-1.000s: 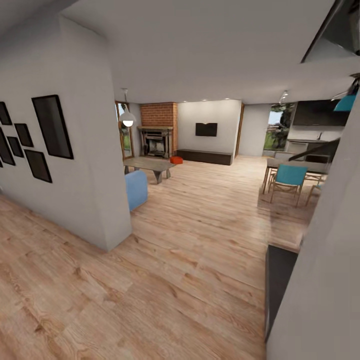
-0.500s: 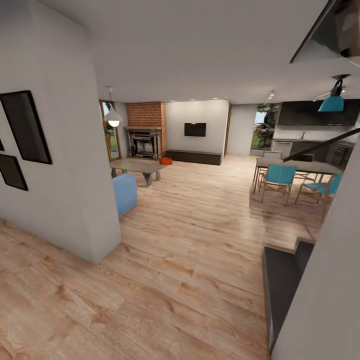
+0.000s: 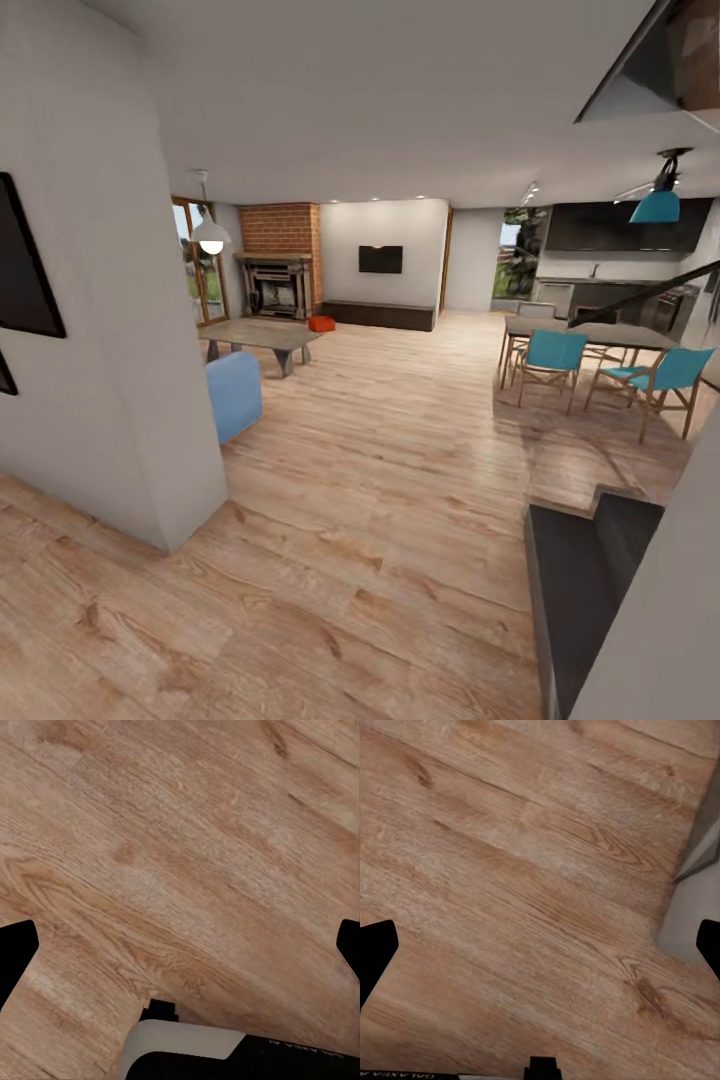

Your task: Move the two storage containers from the living room to the garage. In the garage, place one container on the floor and stack the other container on top of it (either order is fine).

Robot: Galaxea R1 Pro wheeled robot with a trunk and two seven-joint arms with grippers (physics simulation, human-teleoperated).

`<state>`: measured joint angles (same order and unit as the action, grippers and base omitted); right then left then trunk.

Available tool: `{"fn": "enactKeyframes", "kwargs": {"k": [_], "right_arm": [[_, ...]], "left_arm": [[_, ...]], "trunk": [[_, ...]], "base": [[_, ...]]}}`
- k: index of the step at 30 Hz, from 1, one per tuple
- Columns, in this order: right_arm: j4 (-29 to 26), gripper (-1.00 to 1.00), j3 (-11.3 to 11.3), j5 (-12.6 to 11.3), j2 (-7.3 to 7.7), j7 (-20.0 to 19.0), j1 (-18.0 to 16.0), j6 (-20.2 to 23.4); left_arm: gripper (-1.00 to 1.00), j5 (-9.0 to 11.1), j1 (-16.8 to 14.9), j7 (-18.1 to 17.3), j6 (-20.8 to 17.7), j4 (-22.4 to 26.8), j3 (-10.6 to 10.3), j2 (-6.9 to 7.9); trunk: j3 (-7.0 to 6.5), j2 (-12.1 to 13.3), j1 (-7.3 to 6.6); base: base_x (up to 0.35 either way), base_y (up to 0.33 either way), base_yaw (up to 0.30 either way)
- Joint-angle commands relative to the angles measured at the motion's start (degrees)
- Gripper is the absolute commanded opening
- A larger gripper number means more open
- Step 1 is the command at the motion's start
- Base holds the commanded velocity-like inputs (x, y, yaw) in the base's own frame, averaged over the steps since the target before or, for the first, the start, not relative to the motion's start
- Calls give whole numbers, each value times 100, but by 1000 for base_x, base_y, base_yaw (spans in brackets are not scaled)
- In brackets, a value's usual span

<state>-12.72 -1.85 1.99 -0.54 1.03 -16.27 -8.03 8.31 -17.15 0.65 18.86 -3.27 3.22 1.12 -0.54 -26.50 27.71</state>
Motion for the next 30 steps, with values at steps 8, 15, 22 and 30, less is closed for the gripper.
{"fn": "enactKeyframes", "kwargs": {"k": [8, 15, 22, 30], "right_arm": [[6, 100, -19, 20, 1, 11, -4, -14], [6, 100, -25, 26, 1, 11, -2, -14], [6, 100, -21, 28, 1, 11, -2, -21], [6, 100, -26, 29, 1, 11, -4, -16]], "left_arm": [[100, 3, -8, 5, 38, -25, 30, -13], [100, 3, -8, 5, 38, -23, 30, -15], [100, 3, -8, 5, 38, -25, 30, -23], [100, 3, -8, 5, 38, -25, 30, -24]], "trunk": [[2, -3, 5], [2, -3, 5], [2, -3, 5], [2, -3, 5]], "base": [[325, 0, 0], [325, 0, 0], [325, 0, 0], [325, 0, 0]]}}
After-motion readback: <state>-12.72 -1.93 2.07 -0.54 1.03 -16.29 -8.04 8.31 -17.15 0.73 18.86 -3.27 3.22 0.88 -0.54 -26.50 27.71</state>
